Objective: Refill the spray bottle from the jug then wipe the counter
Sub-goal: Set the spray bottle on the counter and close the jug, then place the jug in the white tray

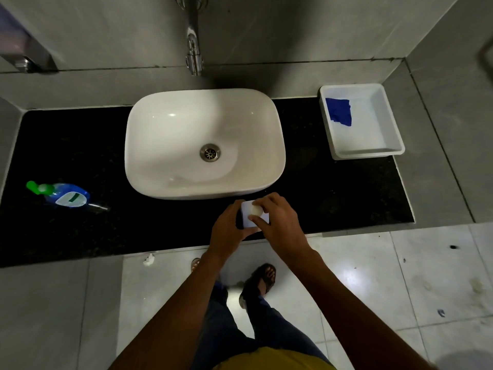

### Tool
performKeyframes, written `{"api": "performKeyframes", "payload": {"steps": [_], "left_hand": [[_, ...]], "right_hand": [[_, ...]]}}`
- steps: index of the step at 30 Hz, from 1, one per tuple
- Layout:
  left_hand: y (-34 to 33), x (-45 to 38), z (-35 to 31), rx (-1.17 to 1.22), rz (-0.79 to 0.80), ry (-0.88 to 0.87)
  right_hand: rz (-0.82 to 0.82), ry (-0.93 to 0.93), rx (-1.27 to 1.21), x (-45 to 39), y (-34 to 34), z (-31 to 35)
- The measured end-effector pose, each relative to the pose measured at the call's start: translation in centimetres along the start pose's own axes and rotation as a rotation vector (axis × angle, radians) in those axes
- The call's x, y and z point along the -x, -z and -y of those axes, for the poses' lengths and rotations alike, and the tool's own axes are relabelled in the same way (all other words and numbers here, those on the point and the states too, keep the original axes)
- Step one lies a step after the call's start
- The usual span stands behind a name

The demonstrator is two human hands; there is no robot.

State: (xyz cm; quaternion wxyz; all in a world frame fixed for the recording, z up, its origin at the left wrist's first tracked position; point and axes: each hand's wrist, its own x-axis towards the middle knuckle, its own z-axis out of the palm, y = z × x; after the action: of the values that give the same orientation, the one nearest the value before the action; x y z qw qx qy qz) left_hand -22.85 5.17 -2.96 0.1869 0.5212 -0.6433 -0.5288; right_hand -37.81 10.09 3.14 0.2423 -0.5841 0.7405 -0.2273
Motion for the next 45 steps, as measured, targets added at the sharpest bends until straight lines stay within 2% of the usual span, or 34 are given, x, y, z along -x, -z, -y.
{"api": "performKeyframes", "payload": {"steps": [11, 13, 16, 21, 25, 29, 36, 45], "left_hand": [[-0.3, 0.1, 0.4, -0.036, 0.01, -0.014], [0.0, -0.3, 0.9, -0.059, 0.017, 0.006], [0.2, -0.7, 1.8, -0.109, 0.026, -0.012], [-0.4, -0.8, 2.1, -0.084, -0.014, -0.018], [-1.4, -0.5, 2.0, -0.047, 0.011, -0.017], [-2.7, -1.0, 1.8, -0.105, 0.097, -0.029], [-5.1, -2.1, 2.1, -0.355, 0.126, -0.083], [-9.1, -5.4, -0.6, -0.337, 0.148, -0.21]], "right_hand": [[-0.13, -0.05, -0.07, 0.7, -1.5, -0.6], [-0.151, -0.116, -0.093, 1.4, -2.1, -0.9], [-0.099, -0.26, -0.134, 2.2, -3.0, -0.9], [-0.124, -0.309, -0.172, 2.2, -3.9, -0.9], [-0.152, -0.349, -0.157, 2.1, -3.4, -1.6], [-0.218, -0.396, -0.162, 2.4, -1.8, -3.3], [-0.339, -0.433, -0.117, 0.8, 2.5, -7.3], [-0.513, -0.437, -0.149, -2.7, 7.9, -11.3]]}}
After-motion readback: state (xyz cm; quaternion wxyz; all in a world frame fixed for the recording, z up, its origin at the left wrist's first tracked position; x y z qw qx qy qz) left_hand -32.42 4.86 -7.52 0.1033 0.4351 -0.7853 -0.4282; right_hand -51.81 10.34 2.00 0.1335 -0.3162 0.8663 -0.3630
